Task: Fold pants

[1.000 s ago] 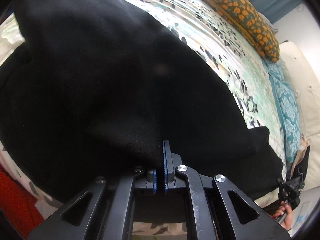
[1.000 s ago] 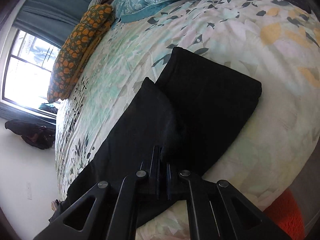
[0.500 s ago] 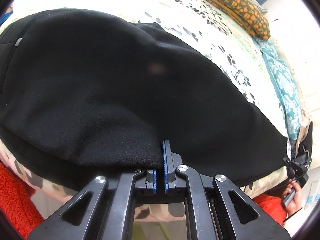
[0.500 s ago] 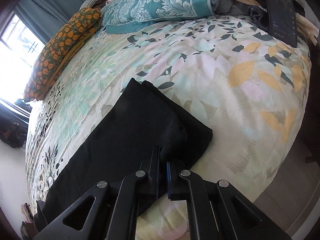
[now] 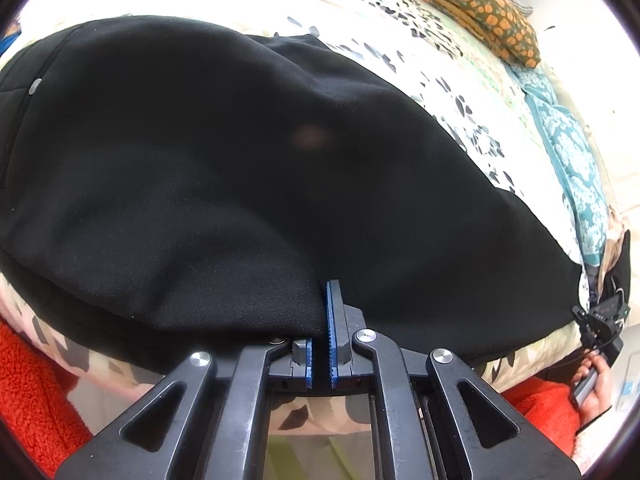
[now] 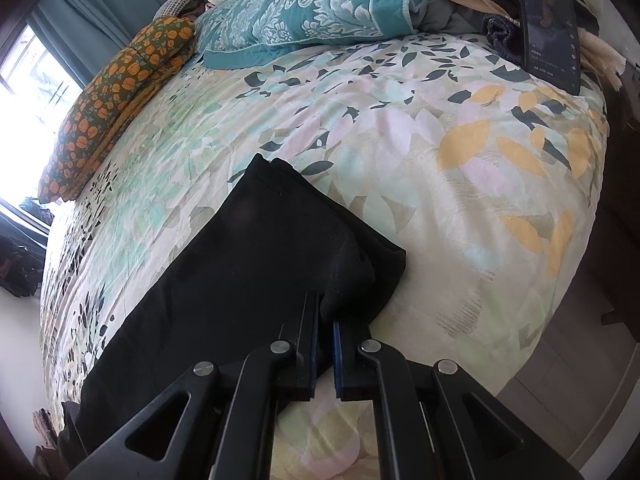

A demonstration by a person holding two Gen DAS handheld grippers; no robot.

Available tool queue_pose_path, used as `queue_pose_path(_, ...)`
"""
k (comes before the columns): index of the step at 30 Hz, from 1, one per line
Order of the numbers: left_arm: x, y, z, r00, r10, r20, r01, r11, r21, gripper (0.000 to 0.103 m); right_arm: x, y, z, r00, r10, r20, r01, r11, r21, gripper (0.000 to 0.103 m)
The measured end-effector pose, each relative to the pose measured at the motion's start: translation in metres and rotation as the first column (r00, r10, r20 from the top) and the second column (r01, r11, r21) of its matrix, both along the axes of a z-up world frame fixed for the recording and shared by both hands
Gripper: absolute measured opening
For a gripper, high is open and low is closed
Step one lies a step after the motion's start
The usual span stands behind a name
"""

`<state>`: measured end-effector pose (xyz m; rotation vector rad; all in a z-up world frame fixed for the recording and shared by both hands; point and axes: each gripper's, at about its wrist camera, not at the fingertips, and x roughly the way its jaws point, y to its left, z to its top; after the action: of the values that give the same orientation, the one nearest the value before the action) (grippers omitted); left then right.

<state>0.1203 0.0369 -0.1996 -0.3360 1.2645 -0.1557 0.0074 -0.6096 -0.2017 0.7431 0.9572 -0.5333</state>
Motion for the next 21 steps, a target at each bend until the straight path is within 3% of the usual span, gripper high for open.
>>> queue_pose_path(18,-0.0038,0.0014,-0.0020,1.000,-0.007,-0.002,0.007,1.000,0.006,0.004,-0.0002,0.0001,-0.0013,1.000,-0.006,-0.005,0.006,1.000,0.000,0.006)
queue_pose_path(21,-0.0041,0.0019,-0.0019,1.000,0.000,-0.004,0.000,1.000,-0.002,0.005,-0.0049,-0.0027,-0.0013,0.999,-0.027,0.027,0.026,0.999,0.032,0.015)
